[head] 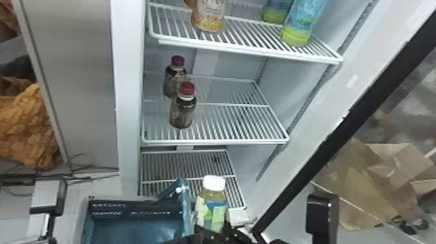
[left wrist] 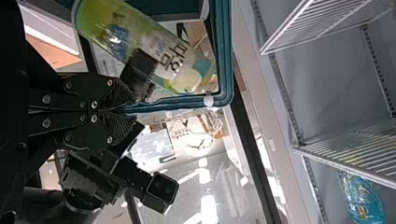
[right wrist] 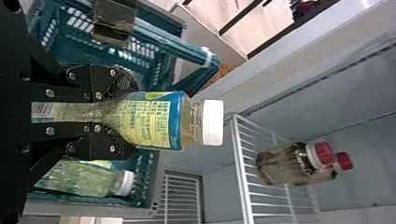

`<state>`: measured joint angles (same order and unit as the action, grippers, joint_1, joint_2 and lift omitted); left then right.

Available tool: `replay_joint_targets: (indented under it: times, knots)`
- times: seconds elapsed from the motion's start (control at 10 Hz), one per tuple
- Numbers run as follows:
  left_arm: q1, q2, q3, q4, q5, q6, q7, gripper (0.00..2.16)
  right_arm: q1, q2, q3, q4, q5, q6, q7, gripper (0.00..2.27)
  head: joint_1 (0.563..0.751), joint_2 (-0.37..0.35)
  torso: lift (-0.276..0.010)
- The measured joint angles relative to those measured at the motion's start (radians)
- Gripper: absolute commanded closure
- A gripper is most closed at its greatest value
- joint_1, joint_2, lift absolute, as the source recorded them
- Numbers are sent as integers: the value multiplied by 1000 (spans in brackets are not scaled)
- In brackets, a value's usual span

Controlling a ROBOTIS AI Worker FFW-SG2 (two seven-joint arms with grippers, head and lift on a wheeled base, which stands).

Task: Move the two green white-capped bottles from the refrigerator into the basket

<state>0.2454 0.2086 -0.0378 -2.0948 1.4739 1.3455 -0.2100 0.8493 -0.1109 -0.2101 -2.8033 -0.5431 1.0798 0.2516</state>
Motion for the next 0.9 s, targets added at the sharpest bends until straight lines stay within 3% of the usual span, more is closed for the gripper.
replay_joint_targets:
  times: [0.1,0.3,0.5,0.9]
  knots:
    - [0,0,0,0,1,0,0,1134,0,-1,-1,7,0,9,0,990,695,-350,-263]
    - [-2,0,-2,0,2,0,0,1134,-4,-1,-3,21,-1,12,0,604,695,-350,-263]
    - [-2,0,-2,0,2,2,0,1134,-12,-1,-6,28,-6,10,4,387,695,-350,-263]
    - [2,0,0,0,4,2,0,1134,-23,5,-23,29,27,-25,18,348,695,-350,-263]
